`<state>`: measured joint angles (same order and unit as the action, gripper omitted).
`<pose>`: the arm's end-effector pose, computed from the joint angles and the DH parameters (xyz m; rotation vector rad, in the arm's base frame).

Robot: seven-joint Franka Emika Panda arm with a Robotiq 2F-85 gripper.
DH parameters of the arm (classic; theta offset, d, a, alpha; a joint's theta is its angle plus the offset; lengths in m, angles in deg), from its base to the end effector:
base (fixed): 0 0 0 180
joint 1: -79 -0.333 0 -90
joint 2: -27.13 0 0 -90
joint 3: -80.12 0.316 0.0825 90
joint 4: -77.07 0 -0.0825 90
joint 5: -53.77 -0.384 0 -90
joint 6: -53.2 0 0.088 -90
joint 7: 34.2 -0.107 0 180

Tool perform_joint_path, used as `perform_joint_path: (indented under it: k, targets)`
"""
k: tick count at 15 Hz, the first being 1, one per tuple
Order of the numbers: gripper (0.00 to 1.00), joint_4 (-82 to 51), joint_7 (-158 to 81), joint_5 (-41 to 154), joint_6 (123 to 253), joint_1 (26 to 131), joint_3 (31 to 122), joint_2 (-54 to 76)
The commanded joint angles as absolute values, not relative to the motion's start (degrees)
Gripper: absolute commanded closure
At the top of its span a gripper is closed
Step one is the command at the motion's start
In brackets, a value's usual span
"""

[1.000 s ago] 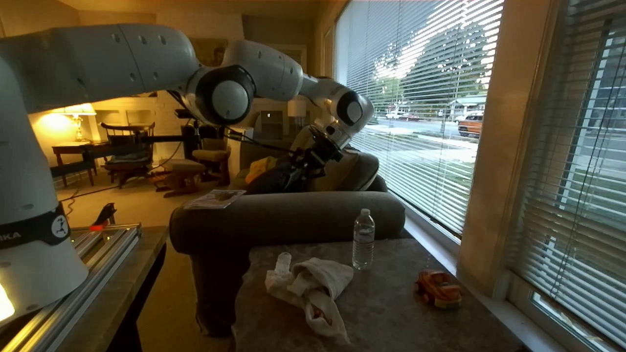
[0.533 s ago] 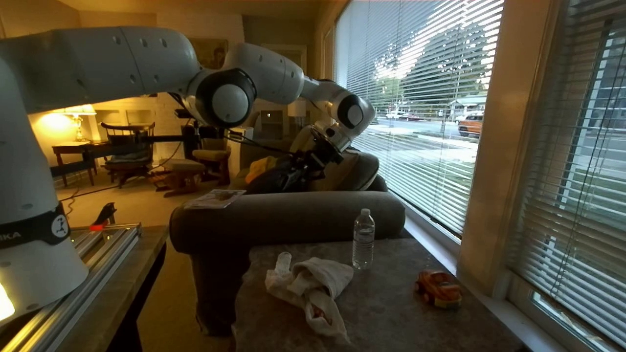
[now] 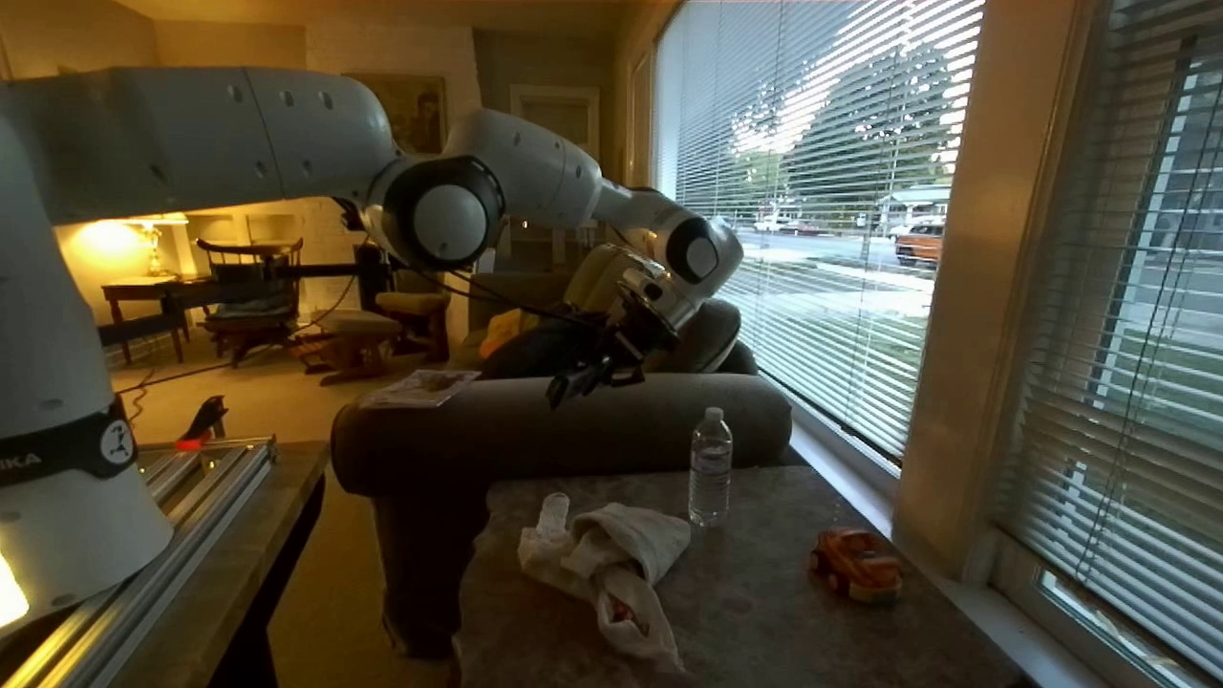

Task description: Put the grey remote control on the table.

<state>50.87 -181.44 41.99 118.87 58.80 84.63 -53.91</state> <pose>0.6498 0.2942 0.1330 1.1360 -2.1298 -0.4541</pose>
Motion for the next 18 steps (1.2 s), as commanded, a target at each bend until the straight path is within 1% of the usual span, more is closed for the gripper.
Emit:
perform_joint_path:
  k: [1,5,13,14,15,16,18]
  targets:
    - [0.96,53.33,-182.45,43.47,124.02,59.79,83.95,-56.21]
    - [0.96,52.7,-182.41,45.43,127.28,60.3,82.46,-57.09]
    - [0.96,52.67,-183.55,48.55,126.74,60.8,80.29,-59.12]
    - [0.96,50.2,-183.94,48.38,128.35,60.88,80.22,-57.9]
    - [0.96,50.95,-182.02,48.09,126.43,61.16,80.84,-58.04]
    - [0.85,50.76,-182.04,48.07,126.49,61.26,80.84,-58.05]
    - [0.85,50.74,-182.02,48.05,126.47,61.34,80.9,-58.05]
